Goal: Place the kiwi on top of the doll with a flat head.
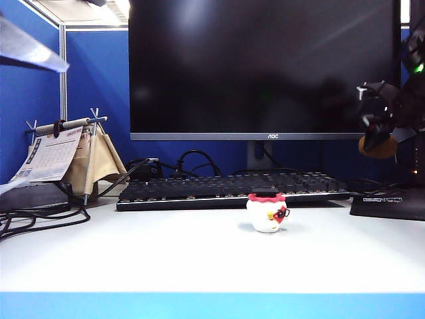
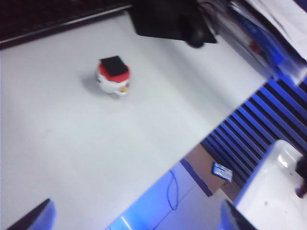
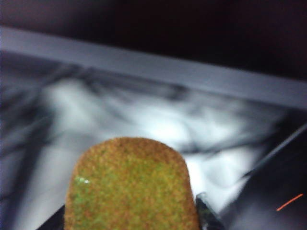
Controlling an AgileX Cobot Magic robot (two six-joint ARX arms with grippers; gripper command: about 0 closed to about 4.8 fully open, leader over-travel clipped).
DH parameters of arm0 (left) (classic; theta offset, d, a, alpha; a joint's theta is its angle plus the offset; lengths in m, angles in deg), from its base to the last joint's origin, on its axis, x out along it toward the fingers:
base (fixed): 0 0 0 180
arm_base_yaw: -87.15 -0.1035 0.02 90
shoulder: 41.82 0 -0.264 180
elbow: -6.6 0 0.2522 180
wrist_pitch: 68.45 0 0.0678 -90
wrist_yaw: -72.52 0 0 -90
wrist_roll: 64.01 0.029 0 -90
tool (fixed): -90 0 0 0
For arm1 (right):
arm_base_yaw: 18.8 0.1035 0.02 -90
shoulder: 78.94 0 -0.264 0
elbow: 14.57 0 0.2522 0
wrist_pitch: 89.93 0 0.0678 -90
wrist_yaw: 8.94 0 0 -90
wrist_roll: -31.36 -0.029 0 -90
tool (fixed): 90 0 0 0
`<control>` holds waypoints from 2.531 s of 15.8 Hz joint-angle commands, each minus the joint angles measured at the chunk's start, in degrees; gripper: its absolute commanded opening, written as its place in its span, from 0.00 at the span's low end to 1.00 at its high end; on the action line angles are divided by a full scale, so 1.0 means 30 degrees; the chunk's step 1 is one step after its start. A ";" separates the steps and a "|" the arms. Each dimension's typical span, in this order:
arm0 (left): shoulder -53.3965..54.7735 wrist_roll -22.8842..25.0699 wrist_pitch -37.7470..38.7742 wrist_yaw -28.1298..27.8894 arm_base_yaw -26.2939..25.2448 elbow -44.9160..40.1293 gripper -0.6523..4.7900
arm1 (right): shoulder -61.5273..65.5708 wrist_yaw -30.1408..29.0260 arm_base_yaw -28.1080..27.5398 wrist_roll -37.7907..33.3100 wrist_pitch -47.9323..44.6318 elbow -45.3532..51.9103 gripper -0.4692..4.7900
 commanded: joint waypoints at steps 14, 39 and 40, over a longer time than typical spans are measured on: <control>-0.0029 0.0495 0.1311 0.0415 0.0000 0.0058 1.00 | -0.3934 -0.6207 0.7905 0.1384 1.3610 0.0583 0.49; 0.0058 0.1836 0.2317 0.0736 -0.0007 -0.0044 1.00 | -1.2539 -0.3242 0.9610 -0.3810 -0.1617 1.4943 0.17; 0.0058 0.1829 0.2317 0.0743 -0.0007 -0.0044 1.00 | -1.2167 -0.3249 0.9653 -0.3810 -0.1479 1.4608 0.17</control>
